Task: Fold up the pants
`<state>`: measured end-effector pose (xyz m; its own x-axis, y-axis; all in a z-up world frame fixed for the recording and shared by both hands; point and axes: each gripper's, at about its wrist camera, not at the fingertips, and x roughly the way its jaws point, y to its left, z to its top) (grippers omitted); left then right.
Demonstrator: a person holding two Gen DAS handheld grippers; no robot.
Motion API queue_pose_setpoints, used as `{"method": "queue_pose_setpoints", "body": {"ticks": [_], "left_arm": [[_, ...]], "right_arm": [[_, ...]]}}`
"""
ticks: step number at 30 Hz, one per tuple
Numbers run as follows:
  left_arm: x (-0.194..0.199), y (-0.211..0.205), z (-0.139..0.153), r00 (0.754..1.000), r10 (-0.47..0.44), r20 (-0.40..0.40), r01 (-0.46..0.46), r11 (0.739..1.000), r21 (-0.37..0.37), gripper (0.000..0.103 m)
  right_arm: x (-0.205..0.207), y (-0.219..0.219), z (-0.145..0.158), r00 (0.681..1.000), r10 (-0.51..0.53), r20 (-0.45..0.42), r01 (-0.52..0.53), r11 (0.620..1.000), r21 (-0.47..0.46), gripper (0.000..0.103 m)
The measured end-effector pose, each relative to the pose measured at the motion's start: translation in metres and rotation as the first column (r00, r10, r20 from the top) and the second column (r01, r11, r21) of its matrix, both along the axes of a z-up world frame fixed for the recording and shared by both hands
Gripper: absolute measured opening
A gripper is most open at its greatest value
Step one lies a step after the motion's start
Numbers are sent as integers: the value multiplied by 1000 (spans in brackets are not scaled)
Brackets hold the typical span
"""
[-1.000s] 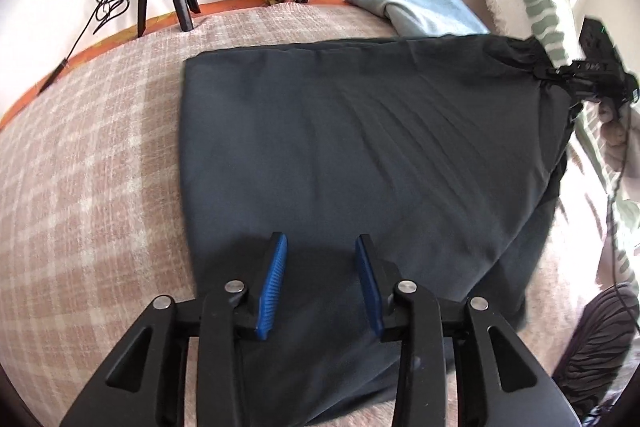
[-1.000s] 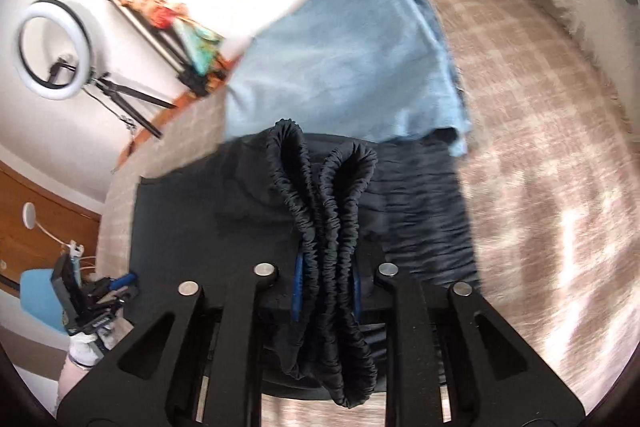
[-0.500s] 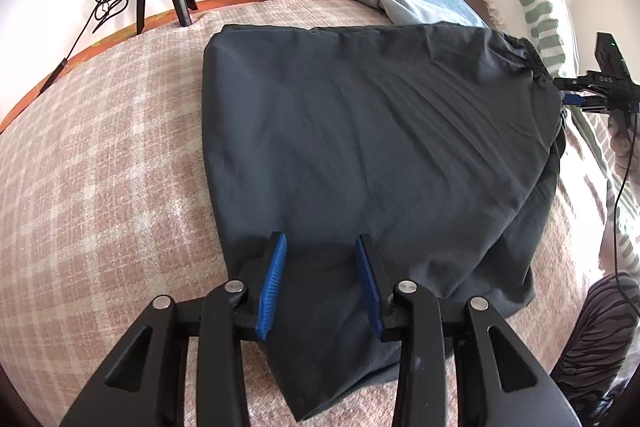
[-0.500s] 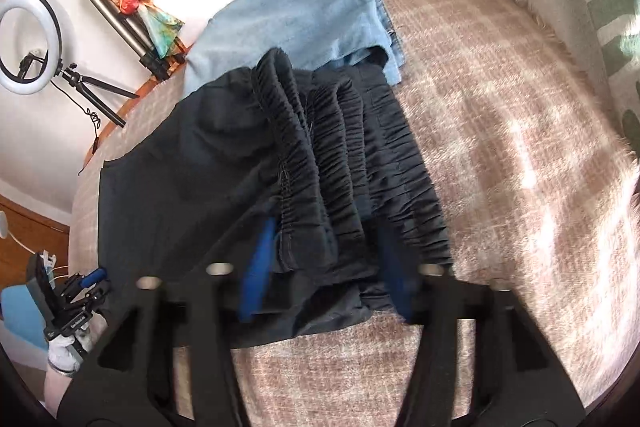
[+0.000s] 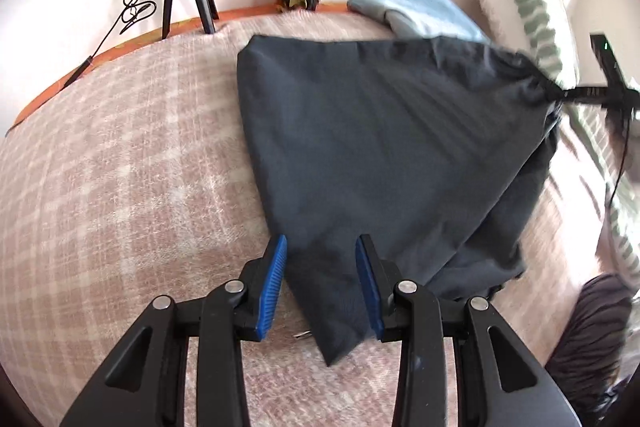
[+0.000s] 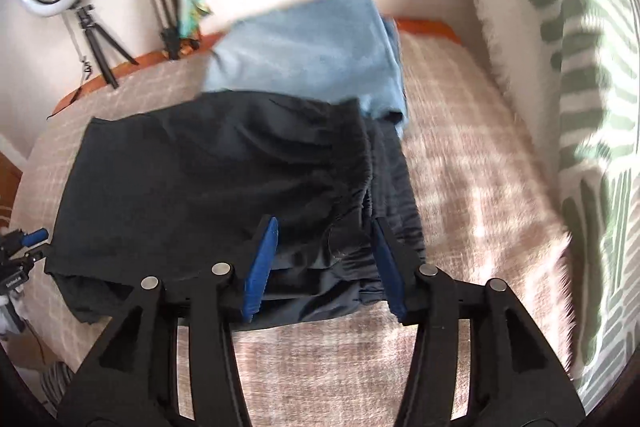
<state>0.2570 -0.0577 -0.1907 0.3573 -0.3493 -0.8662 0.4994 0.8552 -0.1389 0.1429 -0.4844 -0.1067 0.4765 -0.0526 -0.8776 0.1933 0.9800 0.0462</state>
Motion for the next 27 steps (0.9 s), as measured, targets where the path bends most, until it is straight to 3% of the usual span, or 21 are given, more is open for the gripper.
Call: {"method": "queue_pose_setpoints", "body": {"ticks": [3,6,8,11,14,17,19,22,27], "left_arm": [[-6,-6,5,999,-36,8,36,999,-3,33],[-19,-18,11,995,-103,9,103,995,-16,33],[-30,-33,13,986,-169,4,169,985,-22,33],[-49,-54,15,961,-276,-1,276,961,-9,33],[-67,-76,15,929,-369,-5,369,929,27,33],[-77,-92,9,906,-423,-27,424,904,57,33],[-79,-95,3,907,-418,-54,421,906,54,33],[-77,-91,-6,920,-370,-129,373,928,2,33],[-79,-90,-12,940,-317,-123,321,947,16,33]], "right_arm": [[-7,36,17,990,136,30,-138,987,82,51],[-9,73,17,960,281,-12,-274,944,186,51],[-8,85,8,949,312,-53,-289,923,256,51],[-6,92,-7,947,303,-108,-256,913,316,51],[-12,91,-37,953,238,-188,-135,888,439,51],[-22,94,-61,962,185,-202,-60,863,502,51],[-27,96,-76,971,141,-194,-17,848,530,51],[-26,101,-95,977,87,-194,44,810,584,51],[-25,106,-102,988,3,-154,96,768,633,51]]}}
